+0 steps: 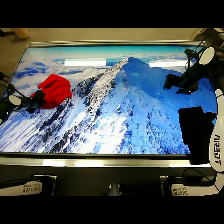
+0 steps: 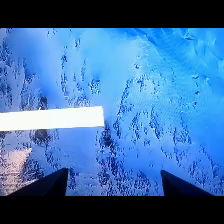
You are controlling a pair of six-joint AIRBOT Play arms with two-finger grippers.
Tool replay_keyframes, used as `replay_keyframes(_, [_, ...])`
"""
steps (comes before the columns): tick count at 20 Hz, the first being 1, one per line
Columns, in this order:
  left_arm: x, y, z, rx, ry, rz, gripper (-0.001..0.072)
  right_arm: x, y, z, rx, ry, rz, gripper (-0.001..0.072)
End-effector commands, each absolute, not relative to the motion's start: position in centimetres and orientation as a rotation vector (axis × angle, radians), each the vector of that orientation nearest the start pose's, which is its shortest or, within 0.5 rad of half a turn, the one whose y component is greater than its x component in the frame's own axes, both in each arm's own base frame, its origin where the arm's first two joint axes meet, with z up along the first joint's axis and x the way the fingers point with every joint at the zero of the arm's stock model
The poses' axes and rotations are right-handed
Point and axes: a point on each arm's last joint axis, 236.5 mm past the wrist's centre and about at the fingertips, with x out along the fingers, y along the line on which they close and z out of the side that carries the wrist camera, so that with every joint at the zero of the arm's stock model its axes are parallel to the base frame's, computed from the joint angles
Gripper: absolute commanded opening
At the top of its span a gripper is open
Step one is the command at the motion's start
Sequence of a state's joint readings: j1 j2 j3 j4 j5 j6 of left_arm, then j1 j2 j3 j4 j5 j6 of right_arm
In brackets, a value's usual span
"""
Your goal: Fold the shirts.
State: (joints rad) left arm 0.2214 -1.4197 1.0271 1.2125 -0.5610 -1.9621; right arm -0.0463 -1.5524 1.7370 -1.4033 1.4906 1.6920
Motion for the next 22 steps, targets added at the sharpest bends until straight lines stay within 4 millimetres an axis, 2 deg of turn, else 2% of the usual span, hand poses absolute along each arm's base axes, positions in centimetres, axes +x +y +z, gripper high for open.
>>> replay_keyframes(1, [49.3, 2.4, 9.1, -0.565, 0.616, 0.093, 0.0023, 44.1, 1.7, 11.2, 0.23, 1.226, 0.022, 0.0594])
replay_keyframes(2, [48.5, -0.2, 14.8, -0.464, 0.513, -0.002, 0.0023, 43.9, 1.6, 12.7, 0.227, 1.182, 0.022, 0.0594])
replay_keyframes(3, [46.8, -3.0, 19.3, -0.42, 0.432, -0.082, 0.0023, 43.6, 1.5, 14.3, 0.22, 1.139, 0.02, 0.0594])
replay_keyframes(4, [44.3, -6.6, 22.9, -0.399, 0.376, -0.177, 0.0023, 43.1, 1.2, 15.9, 0.211, 1.098, 0.012, 0.0594])
replay_keyframes(5, [41.7, -10.5, 25.1, -0.38, 0.352, -0.28, 0.0023, 42.4, 0.9, 17.5, 0.203, 1.063, 0.001, 0.0594])
replay_keyframes(6, [38.8, -14.9, 26.0, -0.361, 0.346, -0.398, 0.0023, 41.7, 0.6, 19.1, 0.201, 1.023, -0.015, 0.0594])
replay_keyframes(7, [36.1, -19.2, 25.6, -0.351, 0.365, -0.514, 0.0023, 40.9, 0.2, 20.6, 0.2, 0.985, -0.036, 0.0595])
replay_keyframes(9, [31.8, -26.9, 22.4, -0.378, 0.459, -0.691, 0.0023, 39.1, -0.9, 23.8, 0.189, 0.902, -0.079, 0.0605])
replay_keyframes(11, [28.1, -33.7, 16.5, -0.399, 0.603, -0.798, 0.0022, 37.4, -1.9, 26.4, 0.165, 0.831, -0.115, 0.0606])
replay_keyframes(13, [25.5, -38.3, 9.5, -0.398, 0.803, -0.808, 0.0023, 35.9, -2.8, 28.2, 0.15, 0.779, -0.154, 0.0606])
replay_keyframes(14, [25.0, -39.5, 6.5, -0.387, 0.884, -0.789, 0.0035, 35.4, -3.1, 28.7, 0.143, 0.766, -0.165, 0.0606])
replay_keyframes(15, [25.0, -40.0, 4.5, -0.368, 0.951, -0.767, 0.0227, 35.2, -3.2, 28.8, 0.142, 0.767, -0.167, 0.0606])
replay_keyframes(16, [25.4, -39.6, 3.5, -0.339, 1.02, -0.739, 0.0649, 35.0, -3.1, 28.3, 0.143, 0.791, -0.169, 0.0606])
replay_keyframes(17, [26.6, -37.7, 3.5, -0.279, 1.07, -0.706, 0.072, 34.7, -3.0, 27.2, 0.147, 0.846, -0.169, 0.0606])
replay_keyframes(18, [28.3, -34.4, 3.9, -0.19, 1.097, -0.659, 0.072, 34.3, -2.8, 25.6, 0.151, 0.919, -0.167, 0.0607])
replay_keyframes(20, [32.3, -24.0, 4.8, -0.042, 1.148, -0.432, 0.072, 33.8, -1.4, 21.4, 0.166, 1.089, -0.119, 0.0612])
replay_keyframes(21, [33.3, -18.0, 4.8, -0.023, 1.19, -0.29, 0.072, 33.8, -0.1, 18.9, 0.178, 1.165, -0.061, 0.0612])
replay_keyframes(22, [33.2, -13.1, 4.3, -0.025, 1.247, -0.186, 0.072, 33.4, 1.2, 16.1, 0.198, 1.247, -0.009, 0.0613])
